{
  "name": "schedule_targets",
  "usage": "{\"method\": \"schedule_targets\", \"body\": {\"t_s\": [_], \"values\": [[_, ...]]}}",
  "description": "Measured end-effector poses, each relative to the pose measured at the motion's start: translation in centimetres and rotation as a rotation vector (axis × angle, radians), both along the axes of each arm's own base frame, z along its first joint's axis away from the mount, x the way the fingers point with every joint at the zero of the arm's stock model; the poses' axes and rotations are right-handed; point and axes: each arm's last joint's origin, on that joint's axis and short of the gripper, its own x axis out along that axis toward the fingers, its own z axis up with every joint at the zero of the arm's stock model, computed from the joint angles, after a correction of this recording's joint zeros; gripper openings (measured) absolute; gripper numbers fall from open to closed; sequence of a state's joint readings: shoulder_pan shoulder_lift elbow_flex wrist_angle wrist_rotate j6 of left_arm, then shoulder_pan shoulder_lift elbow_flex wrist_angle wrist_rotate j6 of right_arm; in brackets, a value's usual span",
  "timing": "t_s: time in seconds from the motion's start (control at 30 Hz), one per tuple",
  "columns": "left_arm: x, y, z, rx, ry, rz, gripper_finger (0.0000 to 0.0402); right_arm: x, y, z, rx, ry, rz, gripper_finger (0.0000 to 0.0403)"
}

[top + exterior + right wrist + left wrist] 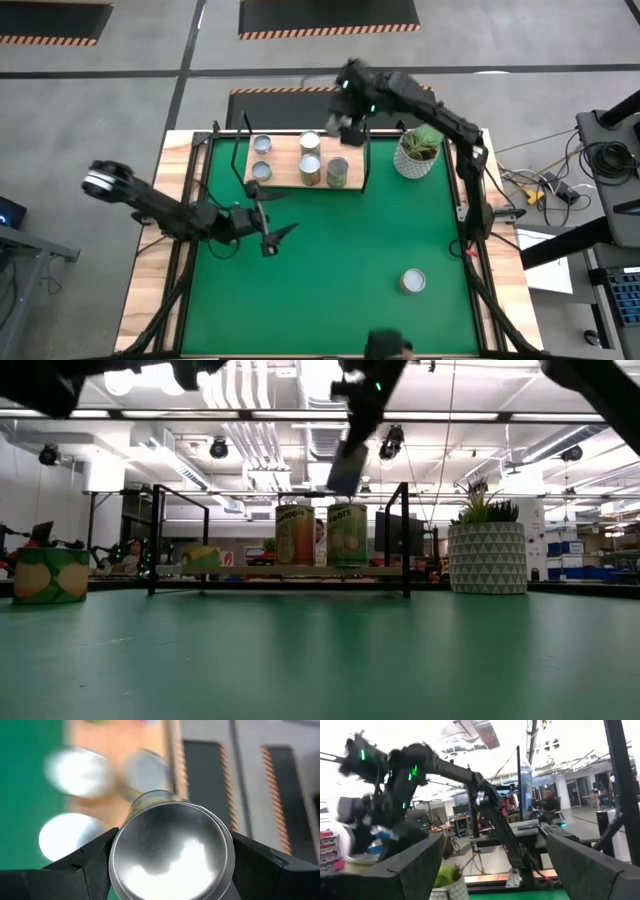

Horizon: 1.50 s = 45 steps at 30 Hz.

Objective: Pick and place cans onto a shelf
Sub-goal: Put the canned peas on the shelf

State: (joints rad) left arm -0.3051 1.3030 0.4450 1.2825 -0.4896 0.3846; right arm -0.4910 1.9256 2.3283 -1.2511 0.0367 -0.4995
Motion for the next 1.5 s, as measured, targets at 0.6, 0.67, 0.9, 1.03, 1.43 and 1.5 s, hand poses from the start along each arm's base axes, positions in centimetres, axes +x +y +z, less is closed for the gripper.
{"method": "schedule_targets", "body": {"t_s": [0.6, 0.67, 0.9, 1.03, 1.43, 1.5], "values": [[-7.0, 2.7, 4.7, -0.026, 0.087, 0.132, 0.032, 1.5, -6.8, -7.9, 0.166, 0.136, 0.086, 0.0309], [-7.1, 2.7, 4.6, -0.024, 0.094, 0.132, 0.032, 1.6, -6.9, -8.3, 0.168, 0.146, 0.091, 0.0309], [-7.0, 2.7, 4.6, -0.02, 0.102, 0.132, 0.032, 2.1, -6.8, -9.3, 0.173, 0.178, 0.126, 0.031], [-7.0, 2.7, 4.6, -0.021, 0.101, 0.132, 0.032, 2.4, -6.8, -9.9, 0.174, 0.194, 0.144, 0.031], [-6.9, 2.7, 4.5, -0.019, 0.105, 0.133, 0.032, 2.6, -6.7, -10.1, 0.201, 0.184, 0.1, 0.0311], [-6.9, 2.7, 4.5, -0.019, 0.104, 0.133, 0.032, 2.6, -6.6, -10.3, 0.199, 0.192, 0.113, 0.0311]]}}
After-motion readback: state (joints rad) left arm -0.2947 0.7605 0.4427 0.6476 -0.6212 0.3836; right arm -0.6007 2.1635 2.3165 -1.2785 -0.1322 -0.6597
